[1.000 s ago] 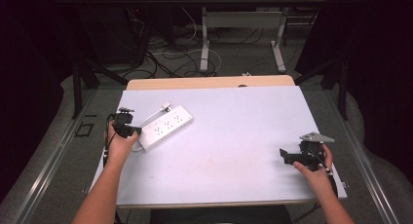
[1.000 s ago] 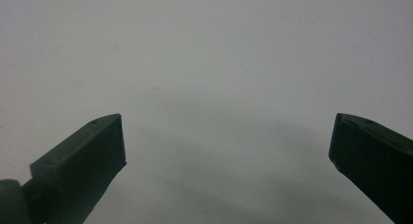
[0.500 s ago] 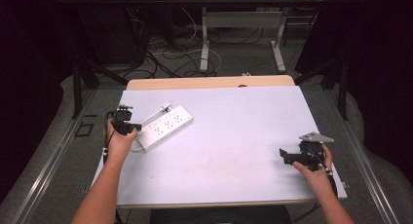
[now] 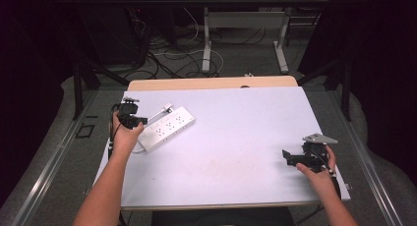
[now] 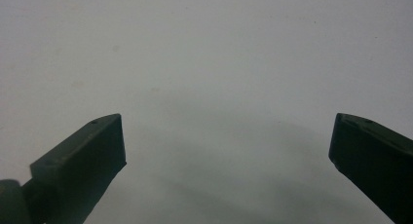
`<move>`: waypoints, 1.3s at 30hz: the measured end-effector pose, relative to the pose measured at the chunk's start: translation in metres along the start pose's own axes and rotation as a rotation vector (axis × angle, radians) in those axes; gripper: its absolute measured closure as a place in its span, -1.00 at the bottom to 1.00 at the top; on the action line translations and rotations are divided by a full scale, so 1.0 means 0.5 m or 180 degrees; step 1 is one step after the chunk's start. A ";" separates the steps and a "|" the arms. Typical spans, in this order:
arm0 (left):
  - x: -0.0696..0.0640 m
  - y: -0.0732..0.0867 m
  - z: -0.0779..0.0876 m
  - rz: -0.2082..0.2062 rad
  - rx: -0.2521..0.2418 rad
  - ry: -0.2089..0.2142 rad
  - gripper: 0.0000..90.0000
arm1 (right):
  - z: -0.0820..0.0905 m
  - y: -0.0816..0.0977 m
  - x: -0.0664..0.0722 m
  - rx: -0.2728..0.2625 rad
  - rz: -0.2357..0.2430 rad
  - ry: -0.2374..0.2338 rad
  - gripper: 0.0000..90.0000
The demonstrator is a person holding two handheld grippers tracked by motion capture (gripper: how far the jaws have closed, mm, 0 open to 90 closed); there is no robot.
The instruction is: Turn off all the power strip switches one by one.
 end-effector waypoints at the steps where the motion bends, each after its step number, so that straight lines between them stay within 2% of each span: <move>1: -0.003 -0.003 -0.002 0.0000 -0.0015 0.0006 1.00 | 0.000 0.000 0.000 0.0000 -0.0001 0.0001 -1.00; 2: -0.004 -0.003 -0.001 -0.0018 0.0024 0.0020 1.00 | 0.000 0.000 0.000 0.0001 -0.0001 -0.0001 -1.00; 3: -0.007 -0.006 -0.005 -0.0002 -0.0022 0.0016 1.00 | 0.000 0.000 0.000 0.0002 -0.0001 -0.0004 -1.00; 5: -0.008 -0.007 -0.008 -0.0022 0.0023 0.0009 1.00 | -0.001 0.001 0.000 0.0008 0.0000 -0.0005 -1.00; 9: -0.014 -0.011 -0.015 -0.0009 0.0008 0.0014 1.00 | -0.001 0.001 0.000 0.0006 -0.0002 -0.0008 -1.00; 10: -0.016 -0.012 -0.014 -0.0015 0.0054 0.0025 1.00 | -0.001 0.001 0.000 0.0007 -0.0003 -0.0011 -1.00; 11: -0.017 -0.014 -0.018 -0.0007 0.0009 0.0020 1.00 | -0.001 0.001 0.001 0.0011 -0.0001 -0.0014 -1.00; 18: -0.027 -0.024 -0.035 0.0024 0.0011 0.0028 1.00 | -0.002 0.002 0.003 0.0024 -0.0004 -0.0020 -1.00; 19: -0.028 -0.023 -0.034 0.0014 0.0073 0.0047 1.00 | -0.002 0.002 0.003 0.0023 -0.0004 -0.0026 -1.00; 20: -0.028 -0.024 -0.039 0.0024 0.0036 0.0020 1.00 | -0.002 0.002 0.003 0.0022 -0.0004 -0.0029 -1.00; 23: -0.029 -0.024 -0.044 0.0027 0.0089 0.0035 1.00 | -0.001 0.003 0.003 0.0028 -0.0001 -0.0028 -1.00; 26: -0.029 -0.026 -0.052 0.0059 0.0049 0.0017 1.00 | -0.003 0.002 0.004 0.0015 0.0013 -0.0049 -1.00; 27: -0.028 -0.025 -0.052 0.0051 0.0094 0.0024 1.00 | -0.003 0.002 0.004 0.0013 0.0018 -0.0046 -1.00; 29: -0.028 -0.026 -0.058 0.0075 0.0072 0.0004 1.00 | -0.003 0.002 0.005 0.0015 0.0022 -0.0049 -1.00; 30: -0.028 -0.024 -0.059 0.0067 0.0126 0.0009 1.00 | -0.003 0.002 0.005 0.0015 0.0023 -0.0052 -1.00; 31: -0.028 -0.025 -0.063 0.0084 0.0092 -0.0005 1.00 | -0.003 0.002 0.006 0.0018 0.0001 -0.0056 -1.00; 35: -0.027 -0.023 -0.072 0.0099 0.0144 0.0019 1.00 | -0.003 0.002 0.005 0.0013 0.0015 -0.0061 -1.00; 36: -0.026 -0.023 -0.076 0.0106 0.0127 -0.0010 1.00 | -0.003 0.002 0.005 0.0015 0.0015 -0.0066 -1.00; 39: -0.028 -0.020 -0.079 0.0111 0.0207 0.0009 1.00 | -0.002 0.003 0.004 0.0019 0.0027 -0.0053 -1.00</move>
Point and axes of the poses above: each handheld gripper's, and its own axes: z roughly backward along the jaws, y roughly out of its underside, x roughly to its left, the point moved 9 cm from there along -z, roughly forward along the jaws
